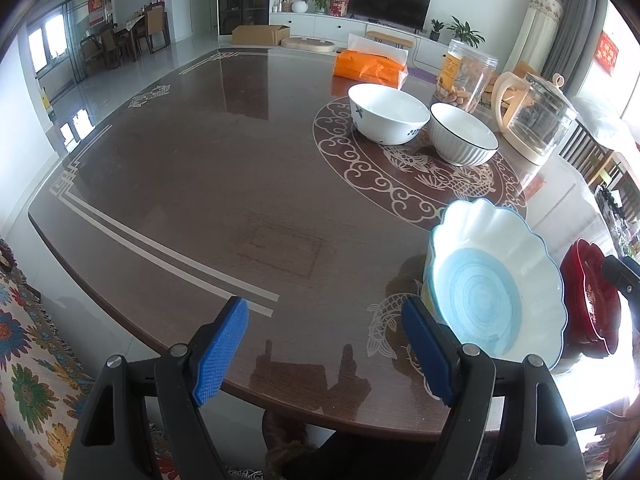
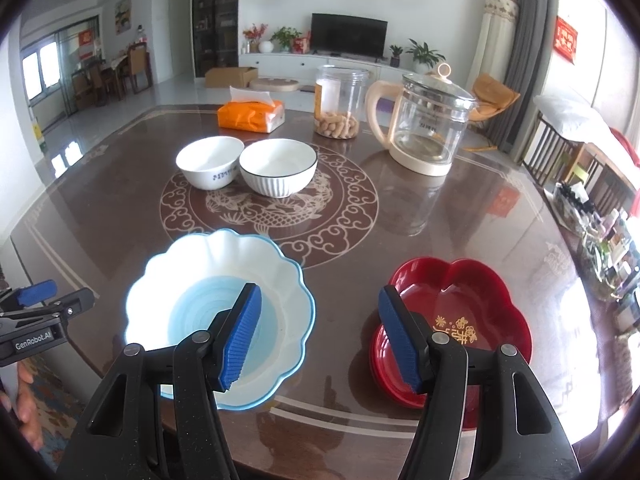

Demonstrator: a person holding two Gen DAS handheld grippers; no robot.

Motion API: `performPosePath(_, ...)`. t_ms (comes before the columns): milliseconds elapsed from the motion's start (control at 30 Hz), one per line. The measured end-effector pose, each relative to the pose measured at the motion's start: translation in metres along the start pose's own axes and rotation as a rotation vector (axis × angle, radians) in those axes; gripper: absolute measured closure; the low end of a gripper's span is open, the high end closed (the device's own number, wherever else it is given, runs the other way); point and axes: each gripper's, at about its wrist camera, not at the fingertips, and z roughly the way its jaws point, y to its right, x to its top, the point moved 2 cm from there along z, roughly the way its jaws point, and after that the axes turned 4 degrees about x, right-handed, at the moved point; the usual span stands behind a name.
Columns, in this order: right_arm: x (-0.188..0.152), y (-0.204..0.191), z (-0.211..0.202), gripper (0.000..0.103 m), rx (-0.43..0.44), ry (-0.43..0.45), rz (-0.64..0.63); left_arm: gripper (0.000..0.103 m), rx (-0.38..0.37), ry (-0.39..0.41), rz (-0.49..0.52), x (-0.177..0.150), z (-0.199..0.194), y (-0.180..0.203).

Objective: Organize plates and bowls
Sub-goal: 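Withdraw the right tool and reach toward the two white bowls, then close the right tool on the rim of the small white bowl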

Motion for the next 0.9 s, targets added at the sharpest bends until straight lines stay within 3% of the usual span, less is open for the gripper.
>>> performPosePath(400, 0.015, 0.000, 0.029, 0.038, 0.144, -0.121, 0.086, 0.024, -0.002, -0.051, -0.019, 0.012, 0.021, -0.026)
performPosePath(500, 0.026, 0.003, 0.038, 0.038, 0.196, -0.150, 0.138, 0.024, -0.041, -0.072, -0.018, 0.027, 0.029, -0.030)
performPosePath(700, 0.068, -0.006, 0.084, 0.038, 0.471, -0.329, 0.328, 0.024, -0.151, -0.087, -0.070, 0.108, 0.051, -0.032)
performPosePath(800, 0.098, -0.027, 0.110, 0.038, 0.501, -0.366, 0.343, 0.024, -0.152, -0.067, -0.050, 0.160, 0.069, -0.025)
performPosePath(900, 0.123, -0.041, 0.139, 0.038, 0.480, -0.371, 0.361, 0.025, -0.166, -0.108, -0.036, 0.202, 0.099, -0.017)
